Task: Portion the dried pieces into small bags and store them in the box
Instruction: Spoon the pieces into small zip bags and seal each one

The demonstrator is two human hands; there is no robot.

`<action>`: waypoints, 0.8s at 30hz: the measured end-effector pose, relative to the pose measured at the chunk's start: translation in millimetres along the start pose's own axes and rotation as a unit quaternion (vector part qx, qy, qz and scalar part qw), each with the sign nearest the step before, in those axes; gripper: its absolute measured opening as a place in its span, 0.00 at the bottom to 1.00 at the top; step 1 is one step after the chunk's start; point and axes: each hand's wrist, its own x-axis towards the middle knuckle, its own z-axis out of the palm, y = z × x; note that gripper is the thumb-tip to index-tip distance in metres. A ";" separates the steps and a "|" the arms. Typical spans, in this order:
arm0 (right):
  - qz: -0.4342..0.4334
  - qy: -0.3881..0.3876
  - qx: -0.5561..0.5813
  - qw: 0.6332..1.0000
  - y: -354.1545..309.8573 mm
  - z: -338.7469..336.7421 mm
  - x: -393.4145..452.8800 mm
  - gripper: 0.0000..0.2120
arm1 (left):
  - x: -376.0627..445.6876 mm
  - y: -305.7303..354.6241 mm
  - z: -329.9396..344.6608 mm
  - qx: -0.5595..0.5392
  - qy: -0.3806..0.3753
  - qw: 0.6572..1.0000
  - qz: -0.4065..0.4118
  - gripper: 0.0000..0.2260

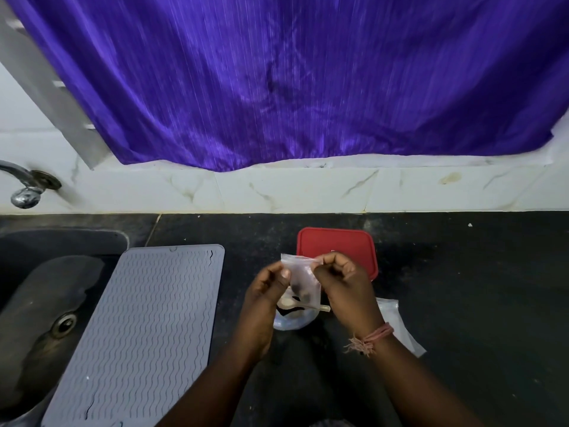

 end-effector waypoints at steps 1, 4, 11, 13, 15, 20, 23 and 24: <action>-0.004 -0.012 -0.006 1.000 0.2 -1.0 -0.7 0.05 | 3.2 4.4 -0.8 0.013 0.000 1.000 0.009 0.11; -0.003 -0.028 -0.009 1.000 2.1 -1.7 -2.3 0.05 | 7.9 16.7 1.4 0.057 0.004 0.998 0.023 0.07; -0.004 -0.034 -0.006 0.999 0.2 -1.2 -5.8 0.06 | 5.4 16.0 6.5 0.057 0.004 0.998 0.025 0.05; 0.000 -0.039 -0.005 0.999 0.4 0.1 -8.0 0.06 | 3.5 17.1 8.3 0.055 -0.002 0.998 0.023 0.05; -0.005 -0.043 -0.008 0.999 0.1 2.8 -11.0 0.06 | 1.2 19.4 10.7 0.056 -0.006 0.998 0.022 0.05; -0.015 -0.045 0.014 0.999 -0.4 6.6 -14.3 0.06 | 0.4 23.8 12.6 0.098 0.003 0.995 0.036 0.06; -0.008 -0.035 0.031 0.999 1.6 7.0 -14.7 0.05 | -0.1 27.0 12.1 0.115 0.005 0.993 0.039 0.10; -0.008 -0.036 0.030 0.999 1.9 7.2 -14.8 0.05 | -0.8 27.7 11.8 0.120 0.000 0.992 0.041 0.10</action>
